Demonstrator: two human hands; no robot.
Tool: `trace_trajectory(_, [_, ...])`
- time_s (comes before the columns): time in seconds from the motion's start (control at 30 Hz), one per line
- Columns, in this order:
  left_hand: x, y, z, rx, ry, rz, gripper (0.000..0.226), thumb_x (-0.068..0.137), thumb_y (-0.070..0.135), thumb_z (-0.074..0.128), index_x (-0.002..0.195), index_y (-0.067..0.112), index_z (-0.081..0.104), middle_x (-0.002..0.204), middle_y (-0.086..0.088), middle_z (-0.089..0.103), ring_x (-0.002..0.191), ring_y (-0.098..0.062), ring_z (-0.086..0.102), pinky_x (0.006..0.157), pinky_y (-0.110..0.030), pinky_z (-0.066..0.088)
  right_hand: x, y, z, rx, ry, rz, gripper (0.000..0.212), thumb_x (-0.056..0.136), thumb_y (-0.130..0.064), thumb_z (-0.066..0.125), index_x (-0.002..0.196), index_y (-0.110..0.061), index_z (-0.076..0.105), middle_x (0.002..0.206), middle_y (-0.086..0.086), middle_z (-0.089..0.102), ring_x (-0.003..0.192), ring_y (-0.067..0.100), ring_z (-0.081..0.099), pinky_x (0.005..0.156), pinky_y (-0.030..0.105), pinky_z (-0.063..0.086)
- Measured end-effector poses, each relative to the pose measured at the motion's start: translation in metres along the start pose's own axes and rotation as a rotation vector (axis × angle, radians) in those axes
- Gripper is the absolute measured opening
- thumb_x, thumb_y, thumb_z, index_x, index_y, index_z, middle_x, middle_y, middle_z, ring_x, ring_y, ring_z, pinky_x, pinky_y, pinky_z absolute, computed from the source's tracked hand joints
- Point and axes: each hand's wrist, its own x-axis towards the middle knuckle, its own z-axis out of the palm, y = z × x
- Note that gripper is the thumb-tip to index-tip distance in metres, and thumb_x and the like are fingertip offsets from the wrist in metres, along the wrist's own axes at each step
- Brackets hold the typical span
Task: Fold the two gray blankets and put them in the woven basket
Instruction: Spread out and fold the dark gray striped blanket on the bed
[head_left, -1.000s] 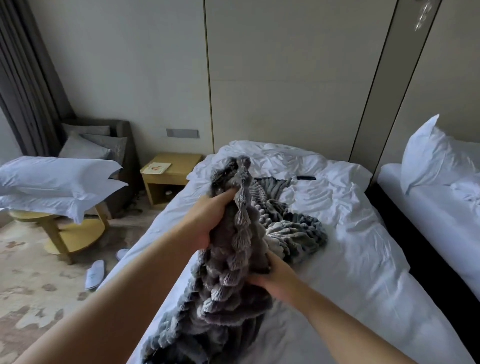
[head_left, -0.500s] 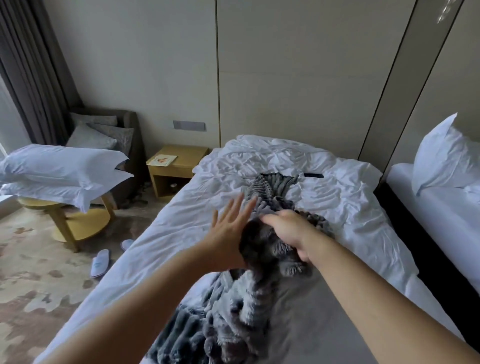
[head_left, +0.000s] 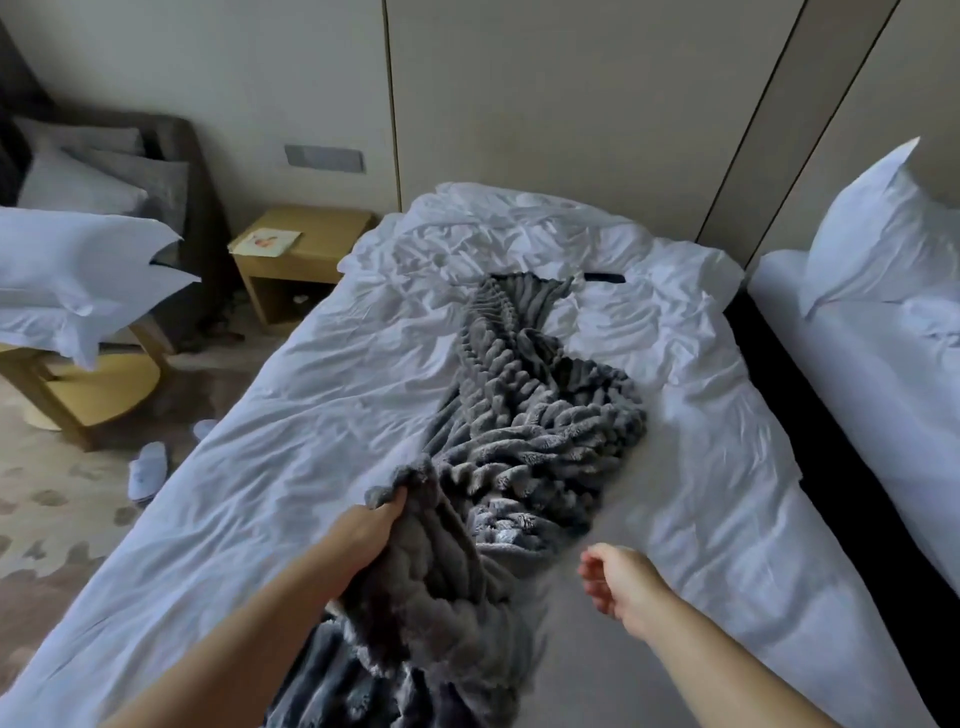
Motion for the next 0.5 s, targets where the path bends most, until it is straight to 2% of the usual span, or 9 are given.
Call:
trace_trajectory(0.07, [0.021,-0.008,0.019,0.046,-0.023,-0.064,0.071,0.091,0.063,0.041,0.121,0.001,0.059,0.128,-0.017,0.056,0.102,-0.028,0.053,0.082,-0.030,0.036,0.020,0.024,0.007,-0.074,-0.053,0.106,0.026,0.091,-0.011,0.047,0.067,-0.015,0.055,0.049,-0.002,0.056,0.042,0.012,0.044,0.046,0.017,0.029])
trace_trajectory(0.13, [0.037,-0.017,0.036,0.115,-0.049,-0.082,0.065,0.089,0.060,0.047,0.119,0.004,0.060,0.126,-0.017,0.058,0.099,-0.027,0.053,0.081,-0.029,0.037,0.037,0.040,0.013,-0.146,-0.100,0.170,0.024,0.091,-0.011,0.046,0.069,-0.015,0.055,0.052,-0.001,0.056,0.042,0.012,0.045,0.047,0.018,0.030])
trace_trajectory(0.23, [0.049,-0.036,0.055,0.164,-0.112,-0.047,0.048,0.083,0.051,0.063,0.115,0.015,0.064,0.118,-0.010,0.065,0.105,-0.027,0.058,0.084,-0.028,0.042,0.063,0.054,0.018,-0.151,-0.115,0.271,0.021,0.091,-0.010,0.045,0.072,-0.014,0.054,0.061,0.003,0.054,0.048,0.016,0.047,0.049,0.020,0.031])
trace_trajectory(0.27, [0.048,-0.045,0.061,0.152,-0.146,-0.052,0.050,0.078,0.050,0.068,0.118,0.020,0.062,0.117,-0.007,0.066,0.106,-0.025,0.059,0.088,-0.029,0.044,0.069,0.061,0.018,-0.146,-0.111,0.311,0.021,0.091,-0.010,0.046,0.072,-0.013,0.054,0.062,0.004,0.054,0.049,0.017,0.048,0.050,0.021,0.032])
trace_trajectory(0.33, [0.046,-0.059,0.073,0.142,-0.182,-0.078,0.077,0.063,0.049,0.074,0.132,0.027,0.049,0.121,-0.003,0.064,0.110,-0.023,0.058,0.096,-0.031,0.044,0.083,0.072,0.019,-0.096,-0.116,0.375,0.020,0.094,-0.015,0.047,0.075,-0.012,0.054,0.065,0.006,0.055,0.050,0.019,0.051,0.051,0.022,0.034])
trace_trajectory(0.43, [0.063,-0.076,0.096,0.196,-0.187,-0.193,0.118,0.051,0.052,0.071,0.150,0.030,0.012,0.132,-0.010,0.056,0.118,-0.029,0.054,0.097,-0.031,0.044,0.121,0.073,0.027,0.095,-0.114,0.398,0.022,0.097,-0.028,0.051,0.082,-0.012,0.055,0.068,0.008,0.058,0.051,0.019,0.055,0.050,0.025,0.043])
trace_trajectory(0.5, [0.083,-0.086,0.118,0.261,-0.209,-0.235,0.124,0.060,0.049,0.075,0.152,0.030,-0.006,0.138,-0.019,0.050,0.120,-0.033,0.053,0.096,-0.031,0.044,0.157,0.069,0.041,0.292,-0.112,0.407,0.028,0.093,-0.040,0.055,0.090,-0.013,0.062,0.082,0.010,0.066,0.071,0.024,0.062,0.068,0.034,0.050])
